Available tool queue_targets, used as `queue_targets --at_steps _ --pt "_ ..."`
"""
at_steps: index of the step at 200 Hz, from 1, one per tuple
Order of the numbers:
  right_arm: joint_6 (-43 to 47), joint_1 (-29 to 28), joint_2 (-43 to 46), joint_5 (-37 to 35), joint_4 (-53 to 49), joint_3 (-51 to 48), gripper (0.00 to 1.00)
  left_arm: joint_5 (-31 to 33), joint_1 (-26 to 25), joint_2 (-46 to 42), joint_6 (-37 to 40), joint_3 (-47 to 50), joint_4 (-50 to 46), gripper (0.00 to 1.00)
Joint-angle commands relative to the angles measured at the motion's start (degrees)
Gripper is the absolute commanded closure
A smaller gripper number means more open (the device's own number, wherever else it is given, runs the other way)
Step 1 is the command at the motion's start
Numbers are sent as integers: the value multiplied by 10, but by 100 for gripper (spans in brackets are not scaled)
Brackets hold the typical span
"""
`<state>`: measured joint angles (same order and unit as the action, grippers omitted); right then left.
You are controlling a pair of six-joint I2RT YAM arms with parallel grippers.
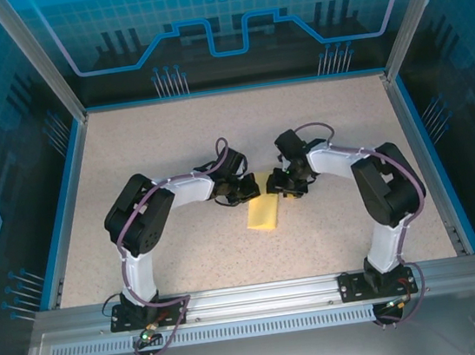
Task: Fold a paper plane with a square sheet of paper (pick it up from the middle)
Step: Hold the square sheet of paper at the center of the table, then fold the square sheet of paper in half at the center of the table.
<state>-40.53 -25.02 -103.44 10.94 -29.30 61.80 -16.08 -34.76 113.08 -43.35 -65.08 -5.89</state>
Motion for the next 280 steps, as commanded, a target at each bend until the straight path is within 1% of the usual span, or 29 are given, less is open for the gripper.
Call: queue_targets --at_steps 1,23,38,55,69,79,85,97,149,190,218,252,280 --pt "21 19 57 -6 -13 -15 54 31 -4 27 11 24 -74 97" --pt "33 20 89 -1 0 -17 59 33 -4 30 9 22 -78 98" --pt "44 17 88 35 25 -16 67 36 -4 31 8 21 -81 99" --pt "56 4 63 76 39 3 79 38 -4 33 7 20 -87 100" --pt "56 -7 37 88 44 20 86 40 -5 34 8 18 -92 100" --pt "55 -12 17 93 49 30 93 42 -4 35 7 16 -95 100" --pt "52 -13 7 95 51 34 96 43 -4 36 7 15 -96 100" --pt "47 -14 -13 101 58 39 99 43 -4 38 6 14 -98 100" --pt "61 -11 -64 108 58 44 100 53 -5 45 3 9 -127 100" --pt "76 11 -68 104 70 -1 100 70 -6 50 -1 12 -161 100" --pt "84 45 -51 103 94 -56 100 77 -7 56 -5 21 -174 100" --pt "79 98 -2 113 125 -131 100 83 -7 60 -9 41 -179 100" --pt "81 121 38 111 130 -149 100 77 -7 61 -11 46 -170 100"
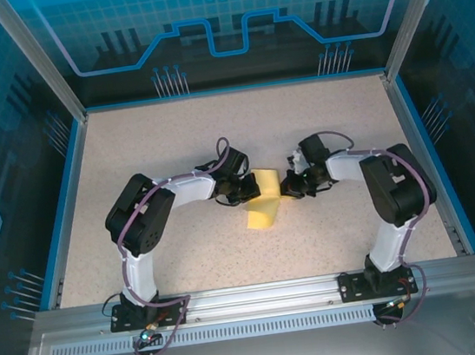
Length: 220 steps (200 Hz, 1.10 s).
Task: Fold a paper plane with a square sheet of paper (pick it up from the middle)
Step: Fold the square sheet of paper in half at the center of the table.
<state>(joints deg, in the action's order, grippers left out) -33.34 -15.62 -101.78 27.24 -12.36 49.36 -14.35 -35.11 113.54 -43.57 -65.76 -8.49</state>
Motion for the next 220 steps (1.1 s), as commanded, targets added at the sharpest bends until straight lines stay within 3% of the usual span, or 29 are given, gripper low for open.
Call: queue_targets --at_steps 1,41,88,141,185,220 --pt "10 26 23 -52 -39 -24 100 59 -3 56 -9 53 -144 100" --pt "9 -19 61 -33 -12 6 100 51 -3 53 -8 50 -139 100" --pt "-9 -61 -30 -17 24 83 100 53 -4 53 -8 42 -148 100" --pt "-9 -24 -77 -36 39 70 100 64 -4 59 -7 36 -183 100" --pt "-12 45 -41 -90 33 47 100 61 -4 60 -12 49 -178 100" --pt "11 15 13 -93 20 66 100 54 -5 57 -12 47 -168 100"
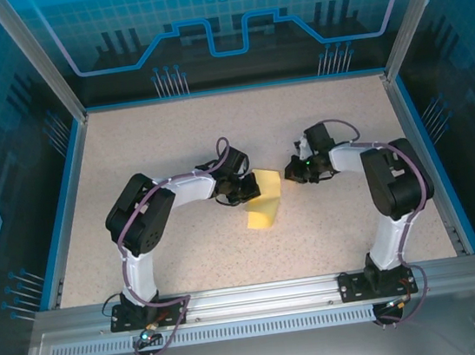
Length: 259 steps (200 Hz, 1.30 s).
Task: Fold a paper plane with a square sheet of paper (pick it up from the middle)
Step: Fold the square sheet of paper in half at the center of the table.
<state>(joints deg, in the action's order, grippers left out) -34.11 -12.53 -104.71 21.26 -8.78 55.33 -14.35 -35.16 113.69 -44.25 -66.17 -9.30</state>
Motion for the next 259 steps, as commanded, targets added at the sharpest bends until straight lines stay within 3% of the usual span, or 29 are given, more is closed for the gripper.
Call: queue_targets --at_steps 1,53,89,128,180,225,259 --pt "19 -18 43 -32 -16 7 100 54 -4 56 -5 51 -161 100" --pt "7 -83 -23 19 -8 54 100 56 -5 57 -2 43 -168 100" --pt "-5 -63 -67 16 11 67 100 55 -5 58 -2 44 -171 100" --pt "-17 -2 -81 -29 62 43 100 51 -7 67 2 64 -170 100" --pt "-8 32 -4 -46 37 42 100 54 -8 67 1 69 -166 100" --pt "-25 -26 105 21 -24 -24 100 68 -11 68 9 50 -162 100" --pt "-74 -83 129 59 20 -96 100 78 -12 68 13 52 -150 100"
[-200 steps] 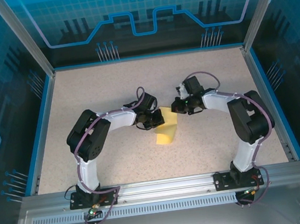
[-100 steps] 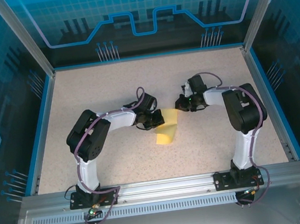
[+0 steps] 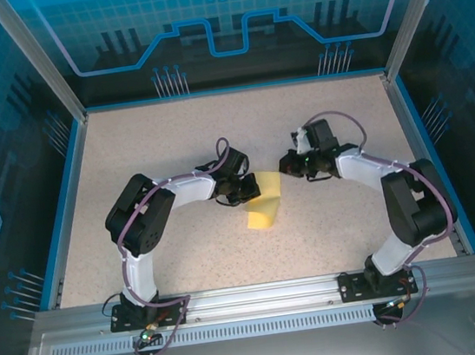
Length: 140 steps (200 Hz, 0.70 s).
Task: Fold a paper plane with a square sheet of paper (pick it up from the middle)
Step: Fold the square sheet of paper in half at the center of the table.
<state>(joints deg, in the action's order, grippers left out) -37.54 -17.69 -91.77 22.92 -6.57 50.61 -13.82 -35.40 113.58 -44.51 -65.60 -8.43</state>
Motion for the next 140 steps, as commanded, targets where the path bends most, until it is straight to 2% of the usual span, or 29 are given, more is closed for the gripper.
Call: queue_targets --at_steps 1,62,140 --pt "-40 -33 -1 43 0 -50 100 73 -10 68 16 46 -159 100" --pt "-58 -75 -44 69 58 -72 100 75 -15 72 6 61 -135 100" --pt "-30 -78 -57 72 26 -94 100 90 -20 72 -1 59 -135 100"
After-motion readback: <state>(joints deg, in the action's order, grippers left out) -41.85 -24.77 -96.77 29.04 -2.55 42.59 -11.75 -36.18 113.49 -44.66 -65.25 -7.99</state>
